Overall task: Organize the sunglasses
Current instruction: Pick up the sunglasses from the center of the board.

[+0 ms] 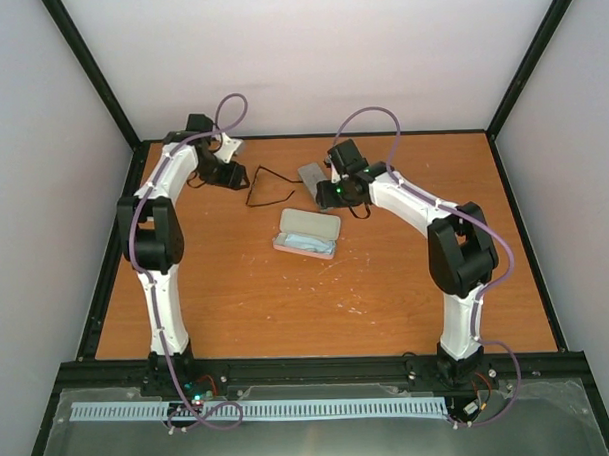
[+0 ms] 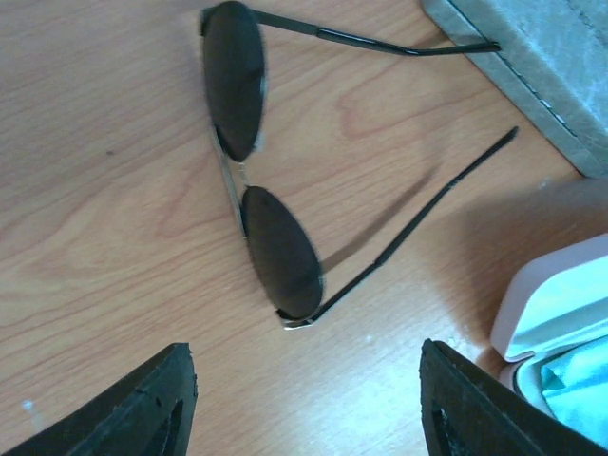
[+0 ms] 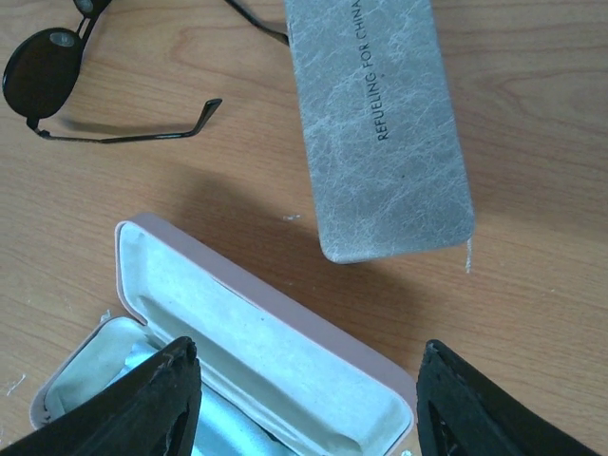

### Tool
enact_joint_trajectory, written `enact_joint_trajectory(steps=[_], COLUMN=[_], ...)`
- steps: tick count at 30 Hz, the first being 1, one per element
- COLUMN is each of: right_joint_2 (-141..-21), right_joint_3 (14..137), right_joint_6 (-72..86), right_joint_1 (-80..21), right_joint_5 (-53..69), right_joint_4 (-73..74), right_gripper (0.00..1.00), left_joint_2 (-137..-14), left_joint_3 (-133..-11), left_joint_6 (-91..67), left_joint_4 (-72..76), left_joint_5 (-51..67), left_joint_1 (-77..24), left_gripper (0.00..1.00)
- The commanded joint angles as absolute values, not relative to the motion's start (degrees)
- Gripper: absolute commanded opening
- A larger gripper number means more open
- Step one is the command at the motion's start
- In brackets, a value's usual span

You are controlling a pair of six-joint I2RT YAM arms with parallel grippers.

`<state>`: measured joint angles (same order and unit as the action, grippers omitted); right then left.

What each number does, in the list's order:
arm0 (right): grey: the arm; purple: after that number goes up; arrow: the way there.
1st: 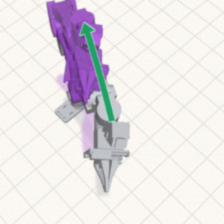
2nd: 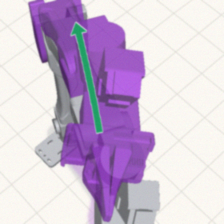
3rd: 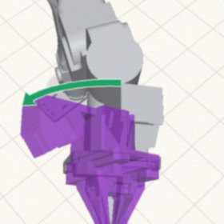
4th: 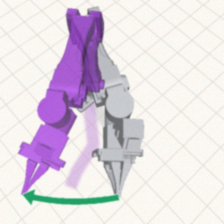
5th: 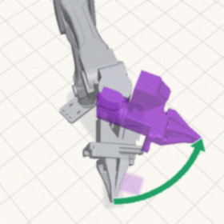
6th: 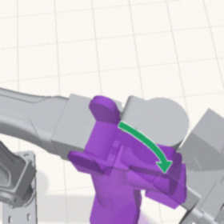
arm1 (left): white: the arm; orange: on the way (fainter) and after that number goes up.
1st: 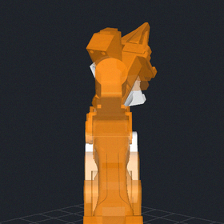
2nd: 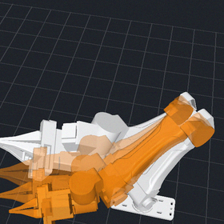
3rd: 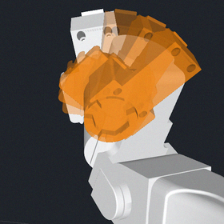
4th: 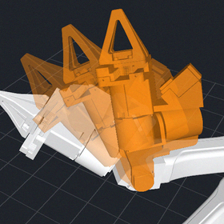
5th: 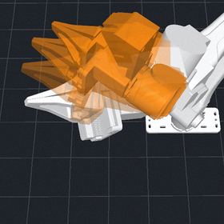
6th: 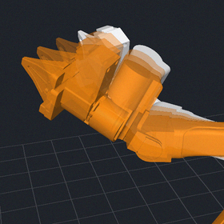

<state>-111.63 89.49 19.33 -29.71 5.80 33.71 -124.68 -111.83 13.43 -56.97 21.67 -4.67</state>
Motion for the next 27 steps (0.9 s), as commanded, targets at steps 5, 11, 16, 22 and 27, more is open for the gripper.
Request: enact_joint_trajectory(steps=[5, 11, 16, 22, 27], right_joint_2=[-108.26, -106.92, -106.35, -106.26, -106.42], right_joint_3=[87.13, 85.63, 84.53, 84.14, 83.96], right_joint_6=[19.12, 19.28, 19.67, 19.61, 19.78], right_joint_1=[-29.05, -28.53, -28.08, -27.6, -27.33], right_joint_5=[7.7, 7.65, 7.76, 7.79, 8.04], right_joint_4=[30.94, 30.36, 29.57, 29.54, 29.53], right_gripper=[0.61, 0.61, 0.61, 0.61, 0.61], left_joint_2=[-127.65, -128.09, -128.12, -130.62, -131.59], left_joint_3=[-113.5, -112.97, -112.59, -115.25, -115.66], left_joint_6=[12.25, 12.83, 13.66, 13.95, 13.59], left_joint_4=[-57.36, -54.27, -51.11, -51.68, -52.12], left_joint_5=[16.65, 9.59, 4.83, 5.37, 7.72], left_joint_1=[-9.93, -10.27, -10.28, -10.59, -11.28], left_gripper=[0.49, 0.46, 0.48, 0.48, 0.48])
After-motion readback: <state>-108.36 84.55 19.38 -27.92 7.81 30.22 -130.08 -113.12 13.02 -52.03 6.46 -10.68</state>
